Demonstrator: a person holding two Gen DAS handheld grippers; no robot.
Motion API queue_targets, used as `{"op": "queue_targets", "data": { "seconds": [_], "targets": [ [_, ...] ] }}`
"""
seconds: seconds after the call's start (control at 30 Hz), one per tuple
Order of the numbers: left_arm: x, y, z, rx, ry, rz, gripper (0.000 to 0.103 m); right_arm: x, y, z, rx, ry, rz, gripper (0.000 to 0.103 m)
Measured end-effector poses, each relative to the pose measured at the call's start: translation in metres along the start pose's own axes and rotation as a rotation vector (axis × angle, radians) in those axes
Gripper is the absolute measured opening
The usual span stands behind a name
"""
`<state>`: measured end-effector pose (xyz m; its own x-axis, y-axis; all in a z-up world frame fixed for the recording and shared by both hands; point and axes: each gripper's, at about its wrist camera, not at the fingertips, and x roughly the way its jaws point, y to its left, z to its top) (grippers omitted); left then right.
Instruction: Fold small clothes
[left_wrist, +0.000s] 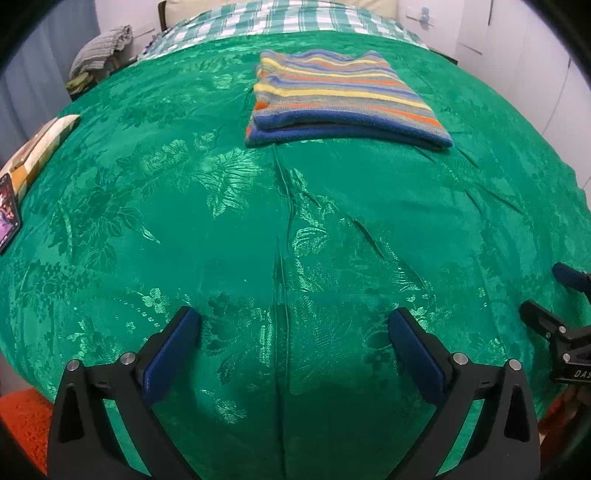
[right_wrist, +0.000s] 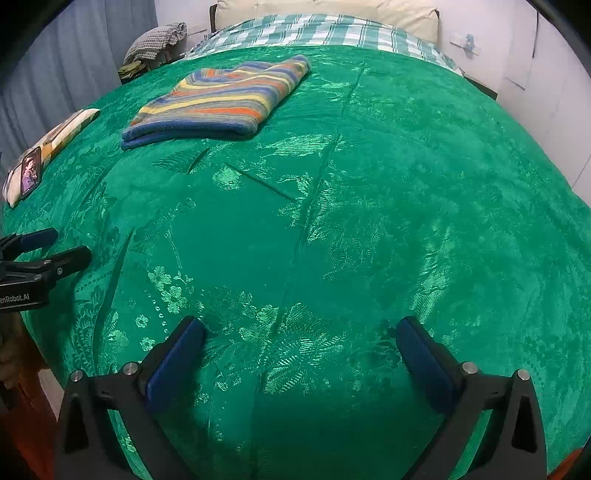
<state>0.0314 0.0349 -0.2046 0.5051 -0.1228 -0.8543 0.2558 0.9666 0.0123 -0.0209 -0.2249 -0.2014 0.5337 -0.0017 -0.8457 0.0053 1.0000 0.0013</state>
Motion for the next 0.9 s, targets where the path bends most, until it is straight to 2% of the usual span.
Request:
{"op": "queue_targets", "data": {
  "seconds": [0.9],
  "targets": [
    [0.0039,-0.007,-0.0012,0.017,0.007,0.013,0.103,0.0015,0.0037,-0.0024,-0.009,-0.015,-0.022,0.103]
  ]
}}
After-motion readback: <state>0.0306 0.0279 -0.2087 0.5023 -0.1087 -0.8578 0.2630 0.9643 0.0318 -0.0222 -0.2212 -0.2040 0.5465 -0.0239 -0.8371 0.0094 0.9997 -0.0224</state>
